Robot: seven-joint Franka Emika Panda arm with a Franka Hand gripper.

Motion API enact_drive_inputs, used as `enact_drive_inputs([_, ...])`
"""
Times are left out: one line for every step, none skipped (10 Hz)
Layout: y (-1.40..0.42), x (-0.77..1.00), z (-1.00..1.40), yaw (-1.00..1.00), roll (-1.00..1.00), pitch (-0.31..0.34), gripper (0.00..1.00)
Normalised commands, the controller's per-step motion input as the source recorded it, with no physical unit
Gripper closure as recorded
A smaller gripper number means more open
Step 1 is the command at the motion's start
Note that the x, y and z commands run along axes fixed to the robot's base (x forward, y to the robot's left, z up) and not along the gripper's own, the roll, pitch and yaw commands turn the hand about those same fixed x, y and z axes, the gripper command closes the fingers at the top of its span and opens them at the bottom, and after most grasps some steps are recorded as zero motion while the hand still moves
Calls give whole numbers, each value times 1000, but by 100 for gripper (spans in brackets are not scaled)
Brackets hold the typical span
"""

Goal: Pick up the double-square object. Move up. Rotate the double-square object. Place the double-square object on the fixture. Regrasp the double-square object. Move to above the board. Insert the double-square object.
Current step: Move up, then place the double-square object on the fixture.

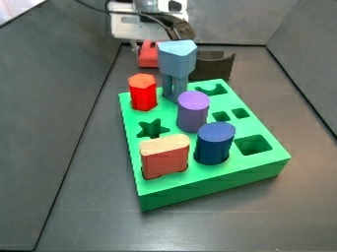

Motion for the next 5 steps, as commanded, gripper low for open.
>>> enact_drive_inputs([4, -27, 723, -5, 11, 23, 100])
enact_drive_inputs([5, -21, 604, -12, 26, 34, 100])
enact_drive_inputs([7, -18, 426, -17, 46, 55, 100])
enact_drive_inputs([6, -17, 288, -19, 63, 63, 100])
enact_drive_inputs([0, 0, 1000, 0, 0, 0, 100])
